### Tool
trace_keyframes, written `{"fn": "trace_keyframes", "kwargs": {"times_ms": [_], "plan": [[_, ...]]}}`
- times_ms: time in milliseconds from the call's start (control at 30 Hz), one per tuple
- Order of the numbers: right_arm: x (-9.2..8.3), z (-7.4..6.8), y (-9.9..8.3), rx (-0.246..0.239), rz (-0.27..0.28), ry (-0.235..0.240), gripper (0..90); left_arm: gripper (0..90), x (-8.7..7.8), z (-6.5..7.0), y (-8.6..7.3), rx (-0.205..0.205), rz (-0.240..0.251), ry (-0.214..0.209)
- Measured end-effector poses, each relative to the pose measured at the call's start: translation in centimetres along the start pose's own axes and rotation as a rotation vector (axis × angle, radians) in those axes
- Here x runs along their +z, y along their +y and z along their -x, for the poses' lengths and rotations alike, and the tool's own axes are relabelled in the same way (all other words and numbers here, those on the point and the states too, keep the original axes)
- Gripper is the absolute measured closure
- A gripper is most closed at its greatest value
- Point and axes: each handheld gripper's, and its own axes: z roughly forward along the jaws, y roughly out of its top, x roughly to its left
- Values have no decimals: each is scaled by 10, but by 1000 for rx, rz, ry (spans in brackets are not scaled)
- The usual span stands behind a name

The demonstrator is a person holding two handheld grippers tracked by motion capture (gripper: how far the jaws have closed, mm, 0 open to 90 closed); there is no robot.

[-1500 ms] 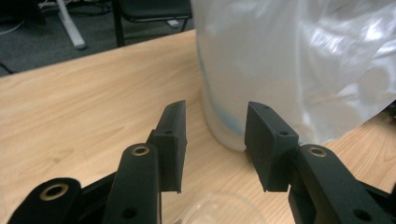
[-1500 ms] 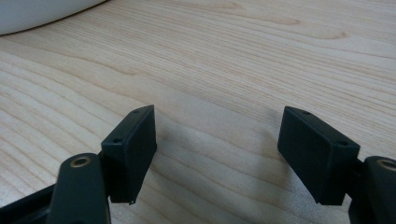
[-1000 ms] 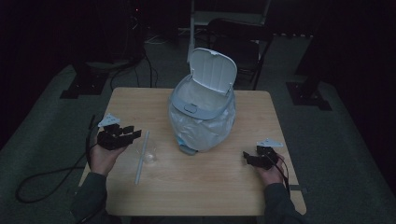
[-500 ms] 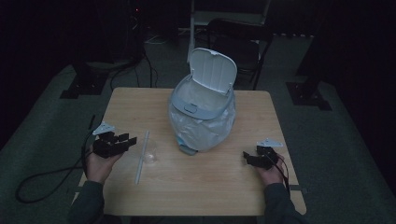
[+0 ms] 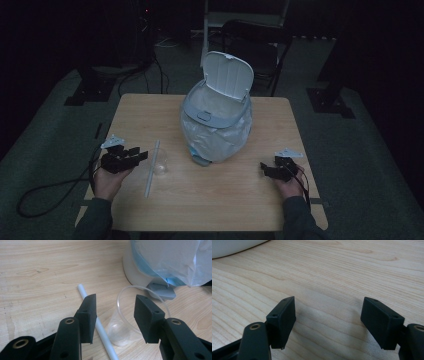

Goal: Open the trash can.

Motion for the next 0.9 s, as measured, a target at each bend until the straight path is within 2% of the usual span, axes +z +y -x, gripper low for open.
{"fn": "trace_keyframes", "kwargs": {"times_ms": [900], "plan": [[0,0,0,0,1,0,270,586,15,3,3,-11,-66,-29]]}}
